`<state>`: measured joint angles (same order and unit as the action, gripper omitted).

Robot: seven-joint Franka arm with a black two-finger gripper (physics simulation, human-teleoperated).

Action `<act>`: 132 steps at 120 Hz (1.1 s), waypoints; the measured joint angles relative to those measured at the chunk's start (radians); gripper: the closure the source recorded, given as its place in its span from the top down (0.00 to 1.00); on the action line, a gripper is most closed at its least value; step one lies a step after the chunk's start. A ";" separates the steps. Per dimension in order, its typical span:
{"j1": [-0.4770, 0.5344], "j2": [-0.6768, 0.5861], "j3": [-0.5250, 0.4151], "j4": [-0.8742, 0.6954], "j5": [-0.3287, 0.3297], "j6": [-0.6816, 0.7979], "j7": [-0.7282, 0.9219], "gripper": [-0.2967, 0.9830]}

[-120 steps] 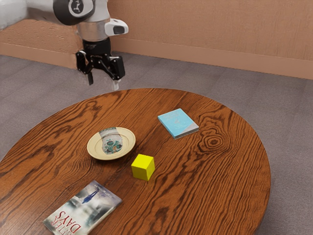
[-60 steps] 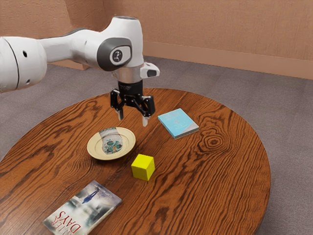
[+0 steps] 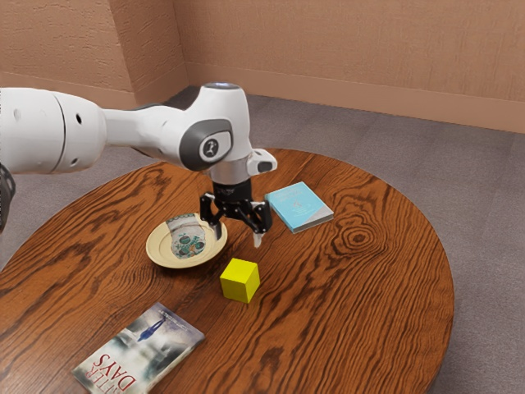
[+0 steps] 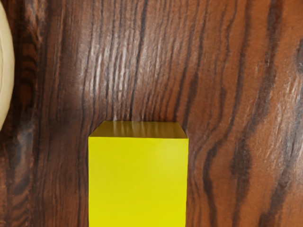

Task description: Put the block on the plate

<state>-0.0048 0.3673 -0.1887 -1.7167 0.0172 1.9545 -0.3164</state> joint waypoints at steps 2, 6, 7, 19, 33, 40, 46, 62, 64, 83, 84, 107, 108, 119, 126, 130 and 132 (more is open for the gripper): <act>0.000 0.001 0.000 -0.003 0.000 0.005 -0.001 0.77; 0.000 0.003 0.000 -0.010 -0.001 0.015 -0.003 0.77; 0.000 0.004 0.000 -0.012 -0.001 0.017 -0.003 0.77; 0.001 0.015 0.002 -0.031 -0.006 0.041 -0.009 0.77; 0.003 0.030 0.008 -0.044 -0.012 0.060 -0.014 0.77; 0.003 0.039 0.009 -0.046 -0.014 0.067 -0.016 0.77; 0.003 0.046 0.009 -0.048 -0.015 0.073 -0.017 0.77; 0.003 0.067 0.009 -0.058 -0.016 0.094 -0.021 0.77; 0.003 0.070 0.009 -0.059 -0.016 0.096 -0.022 0.77; 0.003 0.093 0.009 -0.060 -0.017 0.112 -0.025 0.77; 0.004 0.094 0.009 -0.060 -0.017 0.113 -0.025 0.77; 0.005 0.113 0.018 -0.060 -0.017 0.121 -0.028 0.77; 0.005 0.114 0.018 -0.060 -0.017 0.122 -0.028 0.77; 0.005 0.126 0.018 -0.060 -0.017 0.129 -0.029 0.77; 0.005 0.131 0.018 -0.060 -0.018 0.132 -0.030 0.76; 0.005 0.133 0.018 -0.060 -0.019 0.134 -0.030 0.75; 0.005 0.134 0.018 -0.060 -0.020 0.134 -0.030 0.75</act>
<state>0.0001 0.5009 -0.1702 -1.7767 -0.0026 2.0887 -0.3465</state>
